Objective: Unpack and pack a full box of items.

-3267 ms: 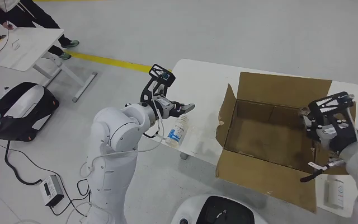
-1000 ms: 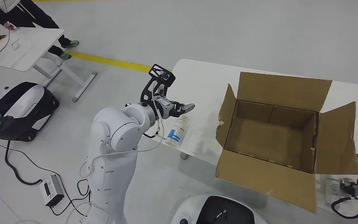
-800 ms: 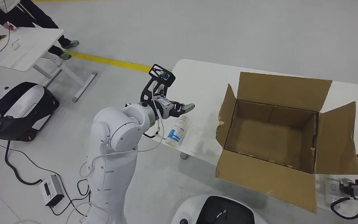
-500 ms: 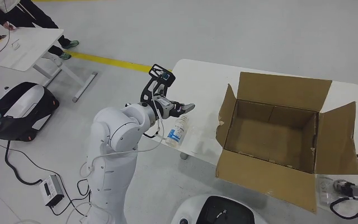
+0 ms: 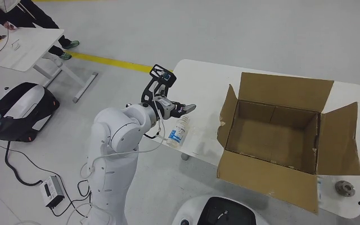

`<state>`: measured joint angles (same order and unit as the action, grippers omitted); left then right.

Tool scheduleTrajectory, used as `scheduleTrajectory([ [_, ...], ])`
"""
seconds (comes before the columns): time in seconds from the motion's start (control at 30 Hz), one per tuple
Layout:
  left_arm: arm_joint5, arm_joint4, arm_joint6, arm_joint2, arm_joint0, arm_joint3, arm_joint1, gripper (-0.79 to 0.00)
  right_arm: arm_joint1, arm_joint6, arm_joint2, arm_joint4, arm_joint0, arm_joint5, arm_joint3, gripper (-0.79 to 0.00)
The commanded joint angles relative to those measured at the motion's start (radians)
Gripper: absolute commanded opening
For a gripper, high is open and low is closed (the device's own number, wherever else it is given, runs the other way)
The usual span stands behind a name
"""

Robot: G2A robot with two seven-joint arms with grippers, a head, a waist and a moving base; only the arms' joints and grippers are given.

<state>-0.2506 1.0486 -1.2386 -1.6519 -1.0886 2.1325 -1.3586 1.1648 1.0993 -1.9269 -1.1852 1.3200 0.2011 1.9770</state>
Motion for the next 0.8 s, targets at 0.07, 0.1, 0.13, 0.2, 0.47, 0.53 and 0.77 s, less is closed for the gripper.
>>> scheduleTrajectory([
  [0.07, 0.0, 0.0, 0.0, 0.0, 0.0, 0.0, 0.0, 0.0, 0.006, -0.132, -0.021, 0.081, 0.029, -0.061, 0.041, -0.785],
  [0.1, 0.0, 0.0, 0.0, 0.0, 0.0, 0.0, 0.0, 0.0, 0.006, -0.15, -0.032, 0.095, 0.034, -0.081, 0.054, -0.785],
  [0.13, 0.0, 0.0, 0.0, 0.0, 0.0, 0.0, 0.0, 0.0, 0.007, -0.167, -0.037, 0.122, 0.036, -0.089, 0.077, -0.785],
  [0.2, 0.0, 0.0, 0.0, 0.0, 0.0, 0.0, 0.0, 0.0, 0.006, -0.186, -0.054, 0.147, 0.042, -0.094, 0.133, -0.785],
  [0.47, 0.0, 0.0, 0.0, 0.0, 0.0, 0.0, 0.0, 0.0, -0.001, -0.224, -0.083, 0.223, 0.043, -0.082, 0.285, -0.785],
  [0.53, 0.0, 0.0, 0.0, 0.0, 0.0, 0.0, 0.0, 0.0, -0.001, -0.22, -0.081, 0.225, 0.041, -0.081, 0.287, -0.785],
  [0.77, 0.028, 0.062, -0.032, 0.031, -0.019, -0.045, 0.005, 0.0, -0.001, -0.22, -0.081, 0.225, 0.041, -0.081, 0.287, -0.785],
])
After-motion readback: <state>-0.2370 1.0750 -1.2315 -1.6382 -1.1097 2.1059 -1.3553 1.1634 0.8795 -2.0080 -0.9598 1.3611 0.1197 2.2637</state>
